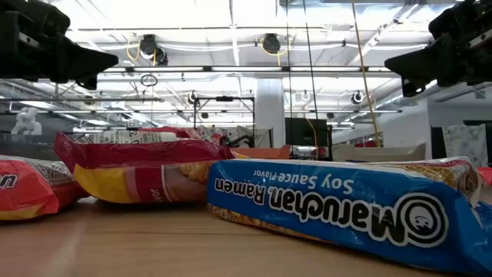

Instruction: Sort Maruchan noodles

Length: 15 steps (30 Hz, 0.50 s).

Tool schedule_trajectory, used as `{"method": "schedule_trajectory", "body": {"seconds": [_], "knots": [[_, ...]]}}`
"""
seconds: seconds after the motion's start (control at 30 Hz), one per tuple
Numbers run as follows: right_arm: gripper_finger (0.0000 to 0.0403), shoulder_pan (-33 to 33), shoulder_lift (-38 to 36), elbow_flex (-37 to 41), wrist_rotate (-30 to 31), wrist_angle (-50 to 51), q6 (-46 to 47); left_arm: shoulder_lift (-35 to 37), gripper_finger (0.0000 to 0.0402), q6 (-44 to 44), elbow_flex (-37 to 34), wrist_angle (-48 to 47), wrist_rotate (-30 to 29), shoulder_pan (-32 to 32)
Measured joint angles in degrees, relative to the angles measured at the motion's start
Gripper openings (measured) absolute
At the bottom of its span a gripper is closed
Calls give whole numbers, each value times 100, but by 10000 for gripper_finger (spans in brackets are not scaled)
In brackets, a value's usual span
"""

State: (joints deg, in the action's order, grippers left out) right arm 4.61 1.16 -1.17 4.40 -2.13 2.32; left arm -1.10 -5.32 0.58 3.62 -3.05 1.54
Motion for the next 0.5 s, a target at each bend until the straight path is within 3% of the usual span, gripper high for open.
{"method": "schedule_trajectory", "body": {"seconds": [0.5], "knots": [[0, 2, 1, 0, 2, -21, -1, 0, 4, 65, 0, 4, 0, 0]]}}
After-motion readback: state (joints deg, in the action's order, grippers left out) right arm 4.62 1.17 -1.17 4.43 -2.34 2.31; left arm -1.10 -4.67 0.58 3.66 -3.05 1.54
